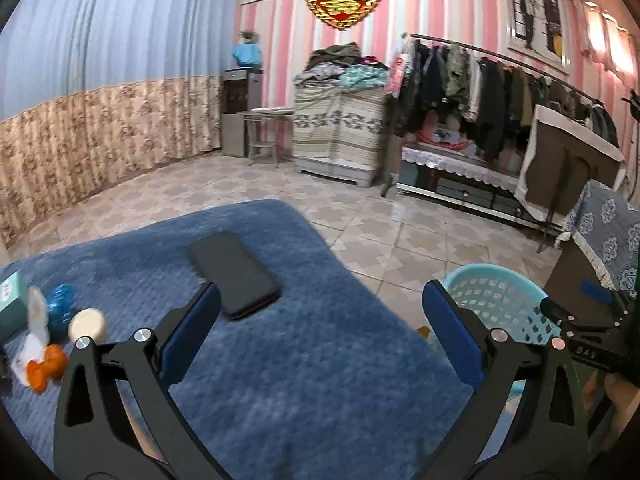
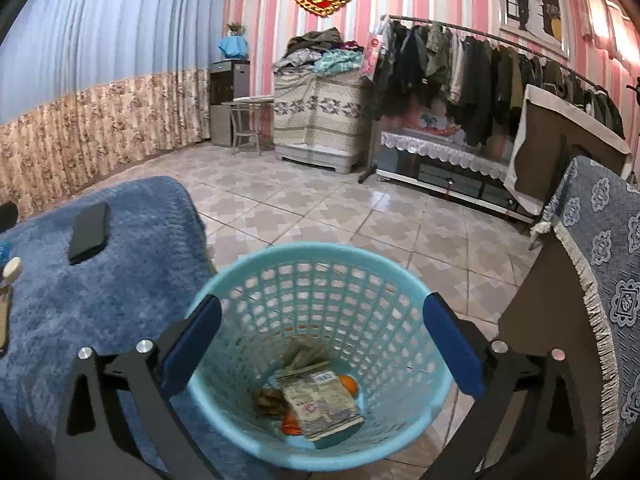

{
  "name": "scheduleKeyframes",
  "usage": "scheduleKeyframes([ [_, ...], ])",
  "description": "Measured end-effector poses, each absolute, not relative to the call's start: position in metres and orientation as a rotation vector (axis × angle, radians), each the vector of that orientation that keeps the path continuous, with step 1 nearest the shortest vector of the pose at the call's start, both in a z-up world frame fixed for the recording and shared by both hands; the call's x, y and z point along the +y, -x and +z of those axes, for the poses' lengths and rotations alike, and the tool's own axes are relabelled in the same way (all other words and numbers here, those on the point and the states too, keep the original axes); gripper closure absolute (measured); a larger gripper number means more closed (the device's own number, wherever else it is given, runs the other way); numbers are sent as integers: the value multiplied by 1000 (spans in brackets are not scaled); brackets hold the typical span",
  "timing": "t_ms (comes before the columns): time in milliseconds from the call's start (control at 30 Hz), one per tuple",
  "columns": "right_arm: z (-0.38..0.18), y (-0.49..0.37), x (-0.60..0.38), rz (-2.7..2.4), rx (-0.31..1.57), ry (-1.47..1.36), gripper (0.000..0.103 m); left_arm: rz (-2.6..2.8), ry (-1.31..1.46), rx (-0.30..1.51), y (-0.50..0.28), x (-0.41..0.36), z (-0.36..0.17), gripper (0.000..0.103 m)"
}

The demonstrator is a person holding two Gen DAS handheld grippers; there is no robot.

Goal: Collect trash
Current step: 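Move both tools back over the rug toward the black cylinder and soap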

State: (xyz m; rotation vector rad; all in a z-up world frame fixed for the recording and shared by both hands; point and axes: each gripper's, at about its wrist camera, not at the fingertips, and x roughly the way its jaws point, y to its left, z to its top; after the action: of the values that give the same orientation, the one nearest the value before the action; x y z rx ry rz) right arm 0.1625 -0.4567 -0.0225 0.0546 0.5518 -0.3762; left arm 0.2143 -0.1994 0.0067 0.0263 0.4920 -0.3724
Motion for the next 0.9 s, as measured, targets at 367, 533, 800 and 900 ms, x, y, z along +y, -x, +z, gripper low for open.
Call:
scheduleKeyframes([
  [367, -20, -171, -367, -217, 548, -13, 4, -173, 24, 533, -194, -82, -3, 5],
  [533, -28, -180, -331, -155, 564, -9, 4, -71, 25, 569, -191, -25, -16, 5],
  [800, -34, -191, -288, -81, 568, -20, 4, 79, 64, 591, -188, 61, -25, 5],
  [900, -39, -195, -276, -66, 570, -15, 4, 129, 73, 597, -190, 82, -27, 5],
])
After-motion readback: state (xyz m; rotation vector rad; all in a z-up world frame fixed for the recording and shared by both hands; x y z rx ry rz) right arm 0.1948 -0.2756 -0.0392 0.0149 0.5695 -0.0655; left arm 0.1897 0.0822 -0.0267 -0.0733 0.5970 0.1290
